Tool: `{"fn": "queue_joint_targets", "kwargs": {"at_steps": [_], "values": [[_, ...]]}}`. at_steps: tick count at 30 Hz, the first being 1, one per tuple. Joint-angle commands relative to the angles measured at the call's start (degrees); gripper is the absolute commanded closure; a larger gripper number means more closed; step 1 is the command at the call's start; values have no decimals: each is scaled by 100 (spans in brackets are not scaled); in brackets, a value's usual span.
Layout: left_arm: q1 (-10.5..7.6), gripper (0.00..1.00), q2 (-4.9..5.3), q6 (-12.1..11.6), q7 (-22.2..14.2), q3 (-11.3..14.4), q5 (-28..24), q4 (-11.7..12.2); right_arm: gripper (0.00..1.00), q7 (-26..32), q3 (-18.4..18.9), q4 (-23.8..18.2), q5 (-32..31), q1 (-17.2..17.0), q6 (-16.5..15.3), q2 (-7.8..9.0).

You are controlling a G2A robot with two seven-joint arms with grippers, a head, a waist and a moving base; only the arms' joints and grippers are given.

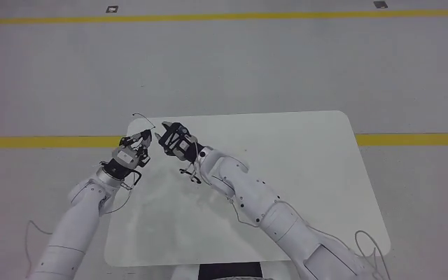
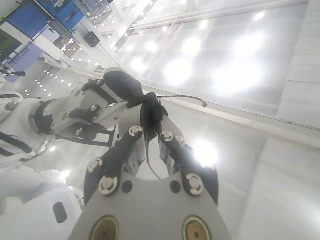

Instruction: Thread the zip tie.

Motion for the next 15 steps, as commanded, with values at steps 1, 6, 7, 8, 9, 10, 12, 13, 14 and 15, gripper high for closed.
{"fn": "queue_joint_targets", "kwargs": {"at_steps": [1,6,7,8,9,10,12,13,14,15], "values": [[0,100,0,0,0,0,0,0,81,-20,-8,32,4,26,-7,-11],[0,100,0,0,0,0,0,0,80,-58,-32,103,26,76,-28,-40],[0,100,0,0,0,0,0,0,80,-63,-36,114,29,82,-33,-44],[0,100,0,0,0,0,0,0,80,-67,-39,125,32,88,-35,-49],[0,100,0,0,0,0,0,0,80,-71,-42,135,35,94,-38,-53],[0,100,0,0,0,0,0,0,80,-72,-46,149,39,101,-42,-58],[0,100,0,0,0,0,0,0,81,-75,-49,166,44,110,-44,-66],[0,100,0,0,0,0,0,0,83,-78,-51,175,43,116,-43,-71],[0,100,0,0,0,0,0,0,84,-81,-51,180,40,119,-39,-74],[0,100,0,0,0,0,0,0,85,-83,-51,185,38,121,-34,-77]]}}
